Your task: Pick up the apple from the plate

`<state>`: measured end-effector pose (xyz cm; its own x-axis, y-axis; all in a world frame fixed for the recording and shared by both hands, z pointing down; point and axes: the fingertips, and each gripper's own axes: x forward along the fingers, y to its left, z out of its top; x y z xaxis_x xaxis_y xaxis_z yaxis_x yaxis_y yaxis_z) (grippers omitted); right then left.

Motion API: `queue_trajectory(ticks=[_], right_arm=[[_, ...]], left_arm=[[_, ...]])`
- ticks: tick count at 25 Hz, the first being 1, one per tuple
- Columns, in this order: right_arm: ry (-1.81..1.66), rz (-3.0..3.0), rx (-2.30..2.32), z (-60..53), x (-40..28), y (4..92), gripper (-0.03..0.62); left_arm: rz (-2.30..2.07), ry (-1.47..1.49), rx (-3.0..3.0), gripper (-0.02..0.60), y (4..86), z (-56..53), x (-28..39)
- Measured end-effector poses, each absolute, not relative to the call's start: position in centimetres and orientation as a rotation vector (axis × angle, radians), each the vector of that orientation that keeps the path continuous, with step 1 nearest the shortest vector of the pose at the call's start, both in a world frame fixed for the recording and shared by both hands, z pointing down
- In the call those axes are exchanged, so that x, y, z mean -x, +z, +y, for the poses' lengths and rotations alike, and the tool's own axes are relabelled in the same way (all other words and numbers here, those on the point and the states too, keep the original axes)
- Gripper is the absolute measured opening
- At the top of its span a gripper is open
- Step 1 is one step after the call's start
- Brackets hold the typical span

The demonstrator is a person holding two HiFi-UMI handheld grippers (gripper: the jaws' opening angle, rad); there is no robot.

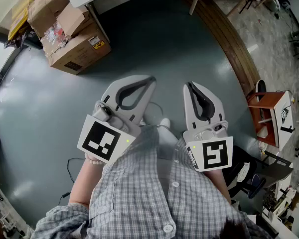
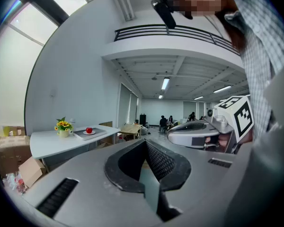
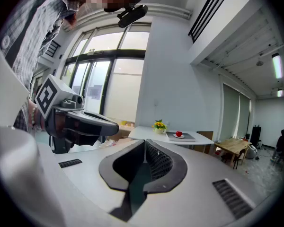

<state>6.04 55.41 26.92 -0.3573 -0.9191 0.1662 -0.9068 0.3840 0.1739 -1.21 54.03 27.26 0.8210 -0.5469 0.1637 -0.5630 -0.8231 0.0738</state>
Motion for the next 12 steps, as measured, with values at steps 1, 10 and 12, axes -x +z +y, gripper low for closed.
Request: queue_trajectory(ticks=[1, 10, 12], right_arm=[[-0.075, -2.406, -1.623, 55.4, -6.0, 26.9, 0.029], [-0.078, -2.405, -1.661, 54.1, -5.3, 26.6, 0.029], [-0.082, -2.401, -1.672, 53.9, -5.0, 26.4, 0.029]], left_arm=[[-0.88, 0.204, -2.885, 0.01, 27.3, 54.0, 1.2], [-0.873, 0.182, -2.901, 0.011, 27.0, 52.4, 2.4], [-0.875, 0.179, -2.902, 0.011, 27.0, 52.2, 3.0]])
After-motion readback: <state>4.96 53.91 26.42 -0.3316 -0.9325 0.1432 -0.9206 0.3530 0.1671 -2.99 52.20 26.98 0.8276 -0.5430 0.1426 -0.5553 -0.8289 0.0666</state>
